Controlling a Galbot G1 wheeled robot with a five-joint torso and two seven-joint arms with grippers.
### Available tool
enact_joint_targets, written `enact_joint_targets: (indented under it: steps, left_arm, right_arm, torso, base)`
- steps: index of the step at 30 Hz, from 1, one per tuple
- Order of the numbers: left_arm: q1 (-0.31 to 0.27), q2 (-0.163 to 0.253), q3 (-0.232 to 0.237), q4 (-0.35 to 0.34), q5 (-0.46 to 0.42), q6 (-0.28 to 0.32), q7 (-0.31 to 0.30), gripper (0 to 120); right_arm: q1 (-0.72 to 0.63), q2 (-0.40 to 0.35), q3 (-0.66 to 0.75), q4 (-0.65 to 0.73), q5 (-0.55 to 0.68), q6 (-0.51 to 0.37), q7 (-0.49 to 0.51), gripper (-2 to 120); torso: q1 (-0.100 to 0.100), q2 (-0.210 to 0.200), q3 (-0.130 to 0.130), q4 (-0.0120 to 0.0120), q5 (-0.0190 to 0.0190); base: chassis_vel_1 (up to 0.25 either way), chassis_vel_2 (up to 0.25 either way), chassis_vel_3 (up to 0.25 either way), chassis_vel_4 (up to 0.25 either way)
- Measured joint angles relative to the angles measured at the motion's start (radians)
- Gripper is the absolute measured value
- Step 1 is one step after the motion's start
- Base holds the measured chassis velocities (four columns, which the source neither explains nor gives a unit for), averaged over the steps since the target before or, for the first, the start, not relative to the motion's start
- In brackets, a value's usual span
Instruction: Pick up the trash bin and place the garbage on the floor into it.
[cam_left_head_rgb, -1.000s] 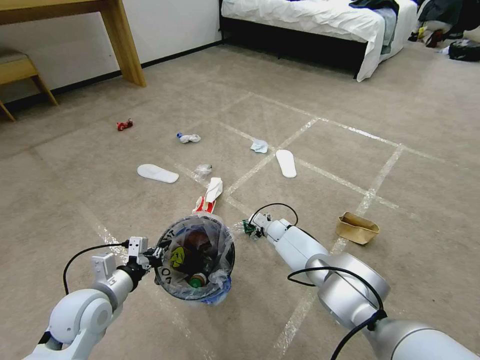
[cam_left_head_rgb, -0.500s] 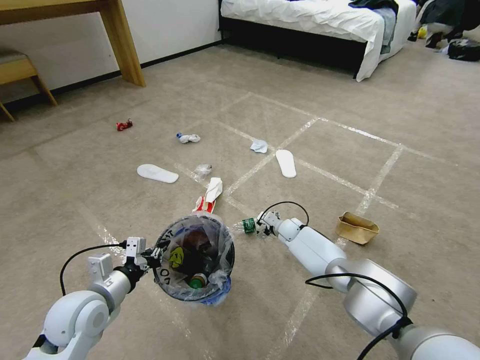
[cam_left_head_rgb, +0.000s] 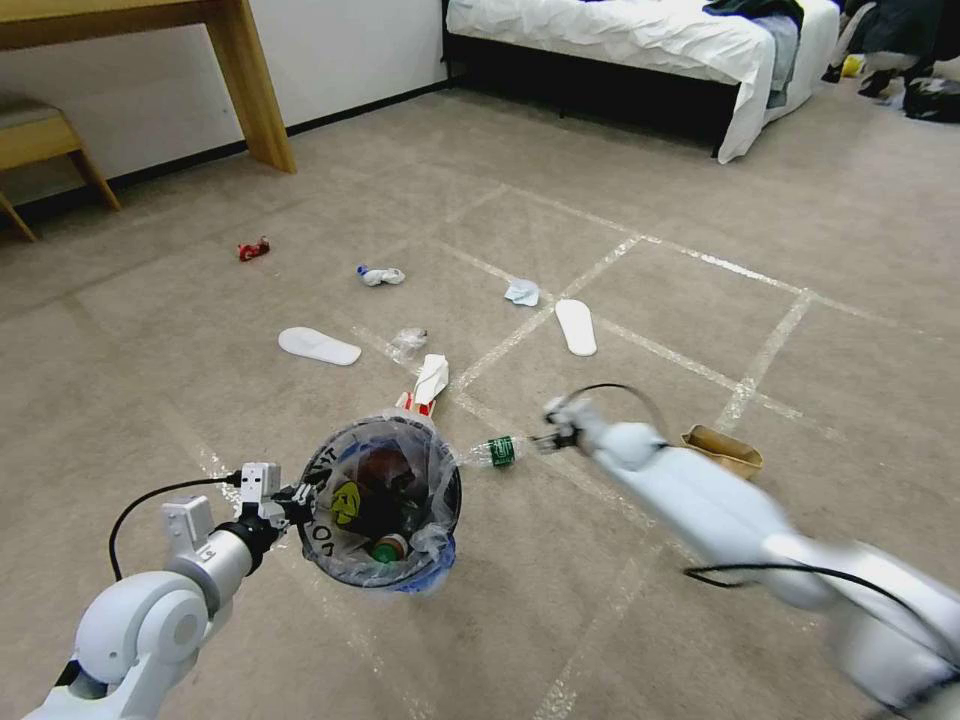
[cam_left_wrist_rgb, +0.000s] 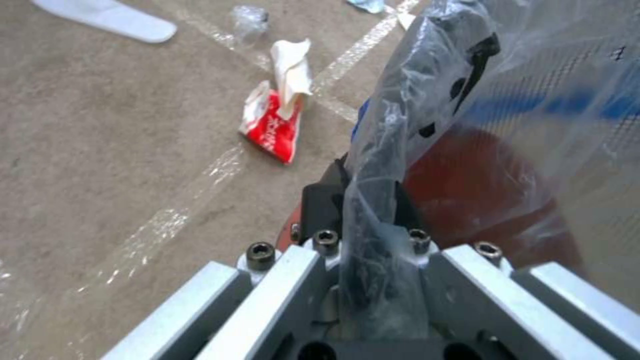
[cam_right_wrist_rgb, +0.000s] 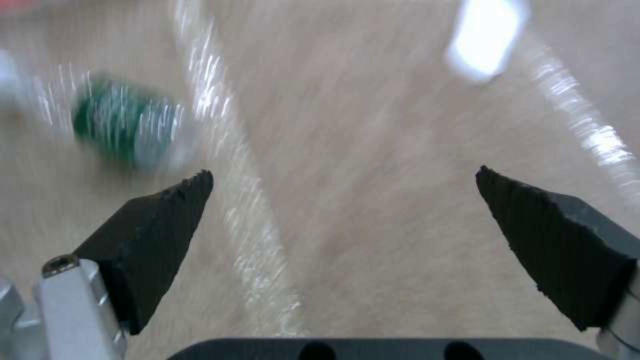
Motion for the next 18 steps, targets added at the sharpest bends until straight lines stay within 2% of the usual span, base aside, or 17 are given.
enact_joint_targets:
  steps: [1, 2, 3, 4, 5, 6, 7, 8, 9, 10, 11, 12, 13, 14, 15, 16, 18]
  left_arm:
    - [0.004, 0.003, 0.001, -0.01, -0.004, 0.007, -0.002, 1]
    - [0.009, 0.009, 0.007, -0.021, -0.014, 0.018, -0.007, 1]
    - [0.009, 0.009, 0.007, -0.021, -0.014, 0.018, -0.007, 1]
    - [0.011, 0.014, 0.011, -0.027, -0.02, 0.028, -0.012, 1]
    - [0.012, 0.017, 0.015, -0.032, -0.026, 0.034, -0.016, 1]
    - [0.012, 0.026, 0.022, -0.04, -0.041, 0.044, -0.025, 1]
    - [0.012, 0.026, 0.022, -0.04, -0.041, 0.044, -0.025, 1]
    - [0.013, 0.034, 0.029, -0.051, -0.064, 0.056, -0.037, 1]
    - [0.012, 0.043, 0.037, -0.062, -0.088, 0.067, -0.049, 1]
    - [0.012, 0.043, 0.037, -0.062, -0.088, 0.067, -0.049, 1]
    - [0.012, 0.051, 0.044, -0.073, -0.113, 0.076, -0.062, 1]
    - [0.011, 0.059, 0.05, -0.083, -0.132, 0.085, -0.072, 1]
    - [0.01, 0.065, 0.053, -0.09, -0.145, 0.091, -0.083, 1]
    - [0.01, 0.065, 0.053, -0.09, -0.145, 0.091, -0.083, 1]
    - [0.007, 0.068, 0.055, -0.098, -0.158, 0.095, -0.091, 1]
    - [0.006, 0.069, 0.056, -0.103, -0.166, 0.098, -0.095, 1]
    - [0.005, 0.069, 0.056, -0.106, -0.172, 0.1, -0.096, 1]
  right_arm:
    - [-0.079, -0.052, 0.098, 0.107, 0.007, 0.004, 0.012, 100]
    - [-0.154, -0.099, 0.194, 0.187, 0.01, 0.015, 0.02, 100]
    - [-0.154, -0.099, 0.194, 0.187, 0.01, 0.015, 0.02, 100]
    - [-0.217, -0.132, 0.272, 0.241, 0.01, 0.03, 0.022, 100]
    - [-0.278, -0.157, 0.336, 0.283, 0.008, 0.046, 0.023, 100]
    - [-0.371, -0.185, 0.427, 0.336, 0.0, 0.067, 0.023, 100]
    - [-0.371, -0.185, 0.427, 0.336, 0.0, 0.067, 0.023, 100]
    - [-0.457, -0.202, 0.514, 0.384, -0.007, 0.088, 0.02, 100]
    - [-0.536, -0.21, 0.608, 0.432, -0.013, 0.103, 0.019, 100]
    - [-0.536, -0.21, 0.608, 0.432, -0.013, 0.103, 0.019, 100]
    - [-0.638, -0.213, 0.72, 0.486, -0.024, 0.123, 0.015, 100]
    - [-0.712, -0.208, 0.787, 0.522, -0.037, 0.138, 0.006, 100]
    - [-0.789, -0.193, 0.855, 0.554, -0.054, 0.154, -0.003, 100]
    - [-0.789, -0.193, 0.855, 0.554, -0.054, 0.154, -0.003, 100]
    - [-0.849, -0.173, 0.911, 0.582, -0.065, 0.17, -0.008, 100]
    - [-0.883, -0.156, 0.95, 0.601, -0.071, 0.181, -0.009, 100]
    - [-0.91, -0.139, 0.979, 0.616, -0.077, 0.191, -0.01, 100]
  torso:
    - [0.0, 0.0, 0.0, 0.0009, -0.0018]
    - [0.0, 0.0, 0.0, 0.0016, -0.0006]
    - [0.0, 0.0, 0.0, 0.0016, -0.0006]
    - [0.0, 0.0, 0.0, 0.0019, -0.0002]
    - [0.0, 0.0, 0.0, 0.0023, -0.0016]
    - [0.0, 0.0, 0.0, 0.0011, -0.0024]
    - [0.0, 0.0, 0.0, 0.0011, -0.0024]
    - [0.0, 0.0, 0.0, 0.0007, -0.0001]
    - [0.0, 0.0, 0.0, 0.0005, 0.0005]
    - [0.0, 0.0, 0.0, 0.0005, 0.0005]
    - [0.0, 0.0, 0.0, 0.0009, -0.0026]
    - [0.0, 0.0, 0.0, 0.0011, -0.0026]
    - [0.0, 0.0, 0.0, 0.0012, 0.0]
    - [0.0, 0.0, 0.0, 0.0012, 0.0]
    - [0.0, 0.0, 0.0, 0.0012, 0.0]
    - [0.0, 0.0, 0.0, 0.0011, -0.0015]
    - [0.0, 0.0, 0.0, 0.001, -0.002]
  base:
    - [0.0, 0.0, 0.0, 0.0]
    - [0.0, 0.0, 0.0, 0.0]
    - [0.0, 0.0, 0.0, 0.0]
    - [0.0, 0.0, 0.0, 0.0]
    - [0.0, 0.0, 0.0, 0.0]
    - [0.0, 0.0, 0.0, 0.0]
    - [0.0, 0.0, 0.0, 0.0]
    - [0.0, 0.0, 0.0, 0.0]
    - [0.0, 0.0, 0.0, 0.0]
    - [0.0, 0.0, 0.0, 0.0]
    - [0.0, 0.0, 0.0, 0.0]
    - [0.0, 0.0, 0.0, 0.0]
    - [0.0, 0.0, 0.0, 0.0]
    - [0.0, 0.0, 0.0, 0.0]
    - [0.0, 0.0, 0.0, 0.0]
    - [0.0, 0.0, 0.0, 0.0]
    - [0.0, 0.0, 0.0, 0.0]
